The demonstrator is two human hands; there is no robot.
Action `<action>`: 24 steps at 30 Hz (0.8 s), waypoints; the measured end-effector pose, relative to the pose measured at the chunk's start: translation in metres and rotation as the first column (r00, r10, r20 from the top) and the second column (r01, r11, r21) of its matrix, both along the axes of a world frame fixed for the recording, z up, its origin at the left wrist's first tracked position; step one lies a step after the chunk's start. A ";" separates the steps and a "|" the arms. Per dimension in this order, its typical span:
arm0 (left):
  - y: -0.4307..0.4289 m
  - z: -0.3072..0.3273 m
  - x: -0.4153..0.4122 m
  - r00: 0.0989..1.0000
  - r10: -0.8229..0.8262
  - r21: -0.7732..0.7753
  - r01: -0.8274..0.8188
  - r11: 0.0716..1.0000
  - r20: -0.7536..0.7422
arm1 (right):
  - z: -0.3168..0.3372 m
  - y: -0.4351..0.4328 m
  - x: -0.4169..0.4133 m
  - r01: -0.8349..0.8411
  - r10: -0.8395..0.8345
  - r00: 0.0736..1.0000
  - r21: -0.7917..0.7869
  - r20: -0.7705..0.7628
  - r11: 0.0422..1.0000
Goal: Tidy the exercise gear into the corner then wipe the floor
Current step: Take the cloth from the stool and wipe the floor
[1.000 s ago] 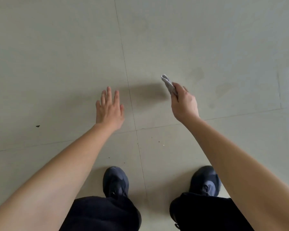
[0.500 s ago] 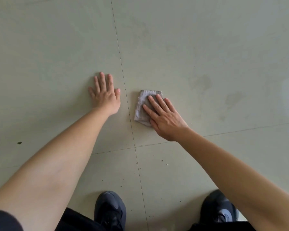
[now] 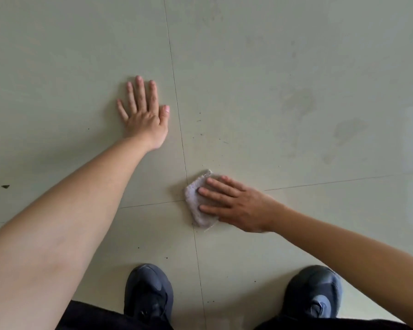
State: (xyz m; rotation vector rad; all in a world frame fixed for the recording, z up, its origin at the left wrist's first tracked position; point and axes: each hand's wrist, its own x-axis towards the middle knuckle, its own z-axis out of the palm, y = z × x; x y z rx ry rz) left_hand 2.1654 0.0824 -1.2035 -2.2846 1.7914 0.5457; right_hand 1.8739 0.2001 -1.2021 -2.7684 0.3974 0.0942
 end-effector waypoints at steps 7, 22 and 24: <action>0.003 -0.004 -0.002 0.999 0.001 -0.074 0.001 0.997 0.036 | -0.002 -0.142 -0.045 0.601 -0.607 0.795 -0.110 -0.023 0.792; -0.038 -0.002 0.013 0.998 0.054 -0.180 -0.047 0.982 0.034 | -0.004 -0.173 -0.008 0.597 -0.599 0.801 -0.095 0.013 0.796; -0.045 -0.005 0.017 0.996 0.087 -0.156 -0.082 0.984 0.024 | 0.004 -0.211 -0.008 0.846 -0.848 0.528 -0.054 -0.047 0.530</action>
